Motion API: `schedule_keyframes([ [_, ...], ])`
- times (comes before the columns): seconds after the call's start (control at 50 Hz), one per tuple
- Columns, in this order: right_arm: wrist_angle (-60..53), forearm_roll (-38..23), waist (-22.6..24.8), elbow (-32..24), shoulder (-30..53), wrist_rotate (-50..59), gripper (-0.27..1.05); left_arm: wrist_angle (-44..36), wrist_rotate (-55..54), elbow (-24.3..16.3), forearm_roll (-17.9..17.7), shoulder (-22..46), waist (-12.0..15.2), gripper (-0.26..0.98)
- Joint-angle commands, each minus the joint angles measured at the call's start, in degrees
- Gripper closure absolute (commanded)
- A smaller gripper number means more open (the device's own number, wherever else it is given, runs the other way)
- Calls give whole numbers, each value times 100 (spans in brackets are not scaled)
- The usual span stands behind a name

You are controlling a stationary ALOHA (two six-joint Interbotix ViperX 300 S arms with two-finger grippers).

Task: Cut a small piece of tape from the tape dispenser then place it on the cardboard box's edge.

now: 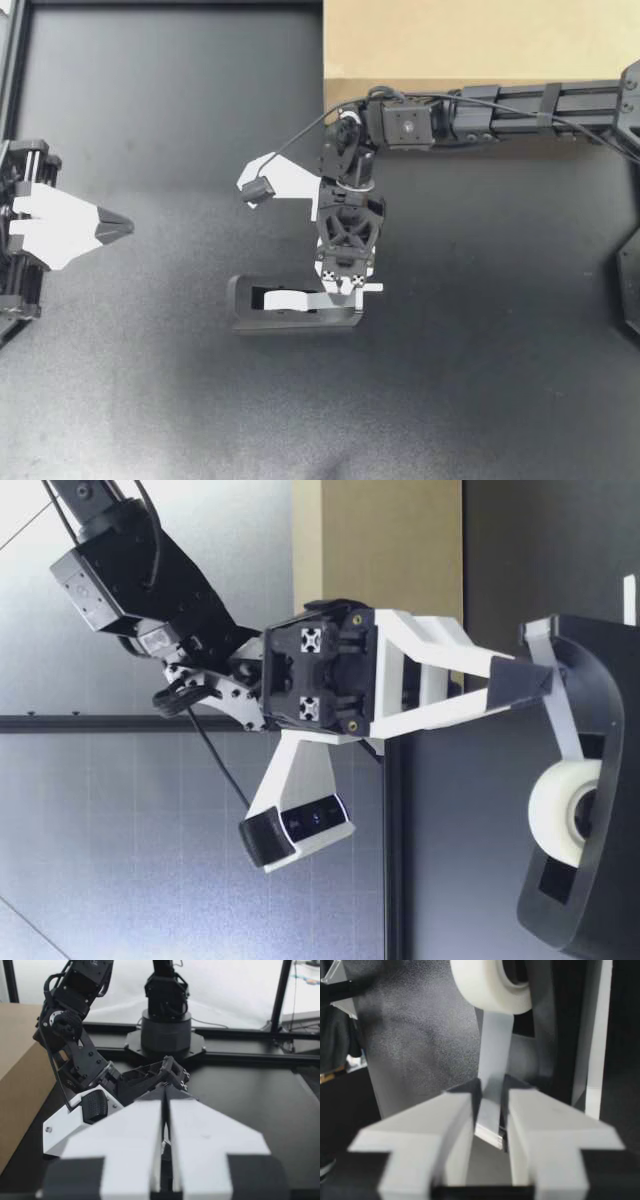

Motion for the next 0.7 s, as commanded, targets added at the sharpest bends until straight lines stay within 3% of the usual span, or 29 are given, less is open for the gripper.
schedule_keyframes([
  [0.0,18,9,26,-141,-220,-9,61,-62,-9,-70,0,35,9,85],
  [0.28,-88,9,26,-141,-334,35,90,-62,-9,-62,0,35,9,85],
  [0.68,-97,9,-9,114,-694,220,92,-62,-9,-62,0,44,9,85],
])
